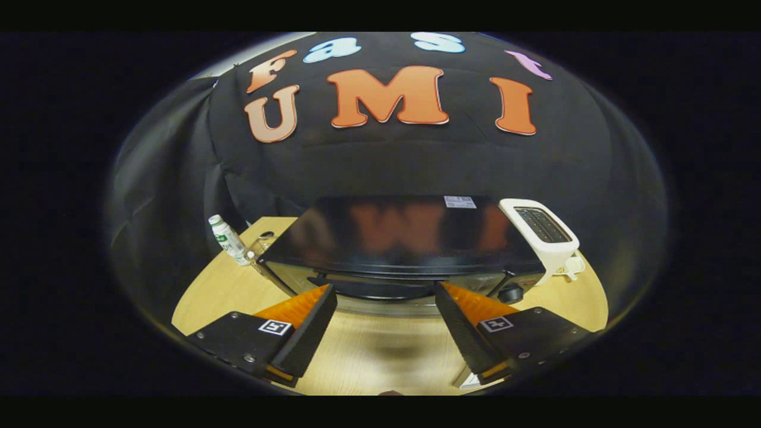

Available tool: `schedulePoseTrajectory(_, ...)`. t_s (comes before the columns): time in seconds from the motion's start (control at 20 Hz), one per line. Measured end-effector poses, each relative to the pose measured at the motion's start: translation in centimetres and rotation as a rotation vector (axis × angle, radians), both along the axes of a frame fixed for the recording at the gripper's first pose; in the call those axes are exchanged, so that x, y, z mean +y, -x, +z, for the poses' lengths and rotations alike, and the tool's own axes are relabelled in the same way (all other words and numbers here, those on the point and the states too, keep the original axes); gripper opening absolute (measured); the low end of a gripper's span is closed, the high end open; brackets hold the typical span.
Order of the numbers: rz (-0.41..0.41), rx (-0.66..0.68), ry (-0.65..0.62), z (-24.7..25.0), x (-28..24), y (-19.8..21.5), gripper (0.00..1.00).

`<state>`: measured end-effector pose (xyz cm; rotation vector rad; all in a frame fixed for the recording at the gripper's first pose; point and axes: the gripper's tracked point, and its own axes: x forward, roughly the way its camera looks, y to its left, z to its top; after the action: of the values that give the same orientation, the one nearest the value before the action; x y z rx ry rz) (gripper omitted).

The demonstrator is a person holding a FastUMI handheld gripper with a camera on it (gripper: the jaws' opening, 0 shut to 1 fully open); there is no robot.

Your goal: Open the toaster oven, put the food inside, and close the toaster oven door.

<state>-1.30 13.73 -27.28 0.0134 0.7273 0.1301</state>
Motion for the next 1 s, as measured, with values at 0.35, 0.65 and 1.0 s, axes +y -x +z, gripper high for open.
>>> schedulePoseTrajectory(0.35,0.049,-0.267,-0.052,10.4,0.0,-1.0,0.99)
schedulePoseTrajectory(0.65,0.019,-0.479,-0.119,21.8,-2.1,-2.3,0.98)
schedulePoseTrajectory(1.0,0.05,-0.606,-0.099,29.2,-3.2,-1.4,0.98)
